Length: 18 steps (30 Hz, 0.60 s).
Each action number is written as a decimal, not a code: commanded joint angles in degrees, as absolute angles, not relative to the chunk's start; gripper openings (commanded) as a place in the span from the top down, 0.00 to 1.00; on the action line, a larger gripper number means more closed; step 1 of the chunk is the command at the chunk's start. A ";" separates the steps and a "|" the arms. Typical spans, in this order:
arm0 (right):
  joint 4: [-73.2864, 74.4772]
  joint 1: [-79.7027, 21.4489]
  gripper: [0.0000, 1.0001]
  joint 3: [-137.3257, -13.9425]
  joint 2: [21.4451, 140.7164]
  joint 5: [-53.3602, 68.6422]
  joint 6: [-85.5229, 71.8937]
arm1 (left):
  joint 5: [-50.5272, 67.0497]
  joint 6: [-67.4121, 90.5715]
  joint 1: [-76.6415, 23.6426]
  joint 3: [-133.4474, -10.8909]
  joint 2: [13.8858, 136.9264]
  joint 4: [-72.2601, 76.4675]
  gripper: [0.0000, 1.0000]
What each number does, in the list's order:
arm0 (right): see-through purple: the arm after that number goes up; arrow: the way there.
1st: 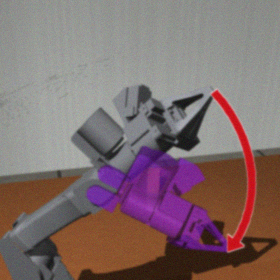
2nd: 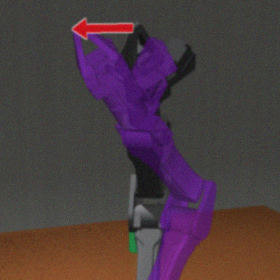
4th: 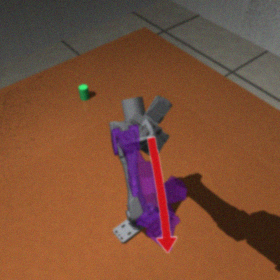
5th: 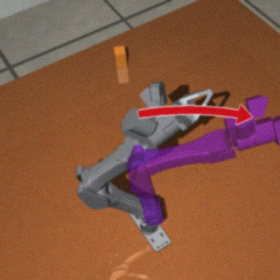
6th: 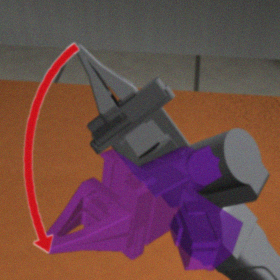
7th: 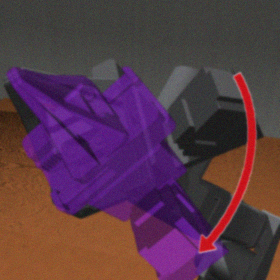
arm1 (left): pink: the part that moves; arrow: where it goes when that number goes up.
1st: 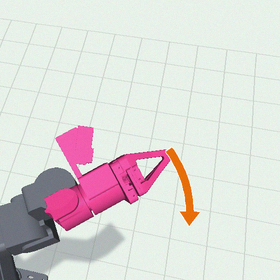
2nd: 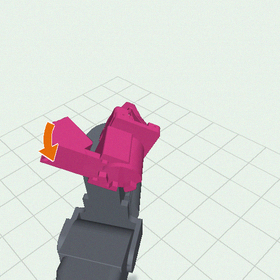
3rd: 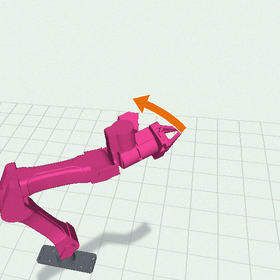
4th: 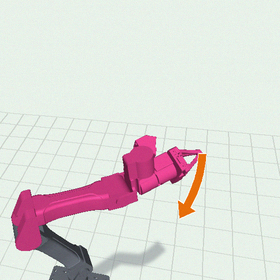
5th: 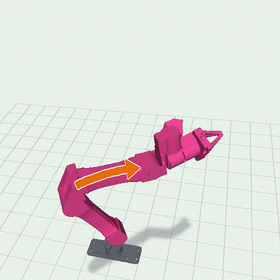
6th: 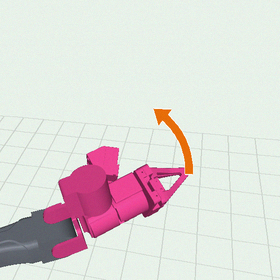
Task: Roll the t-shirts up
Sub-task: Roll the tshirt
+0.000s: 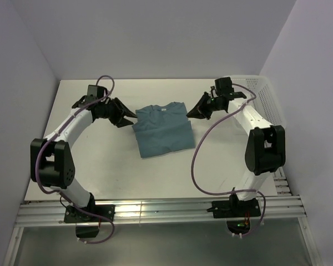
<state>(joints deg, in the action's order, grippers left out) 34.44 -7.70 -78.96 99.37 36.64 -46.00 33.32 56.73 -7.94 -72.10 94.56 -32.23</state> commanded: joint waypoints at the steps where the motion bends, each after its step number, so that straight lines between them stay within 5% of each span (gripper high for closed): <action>1: 27.16 -10.45 0.86 -76.38 100.19 39.02 -44.21 | 35.67 56.24 -12.12 -69.35 92.37 -23.31 0.55; 2: 26.46 -11.07 0.95 -75.94 100.63 38.76 -44.21 | 36.03 56.95 -13.17 -67.95 92.46 -21.46 0.67; 4: 23.75 -12.48 1.00 -74.02 101.16 38.67 -44.73 | 36.12 58.61 -16.34 -67.33 92.90 -17.26 0.76; 8: 19.61 -12.92 1.00 -72.25 102.30 38.23 -45.53 | 35.77 58.54 -20.38 -67.85 95.53 -13.02 0.94; 18: 21.97 -12.66 1.00 -81.90 115.83 34.10 -41.92 | 33.66 53.27 -20.48 -70.31 110.20 -11.69 1.00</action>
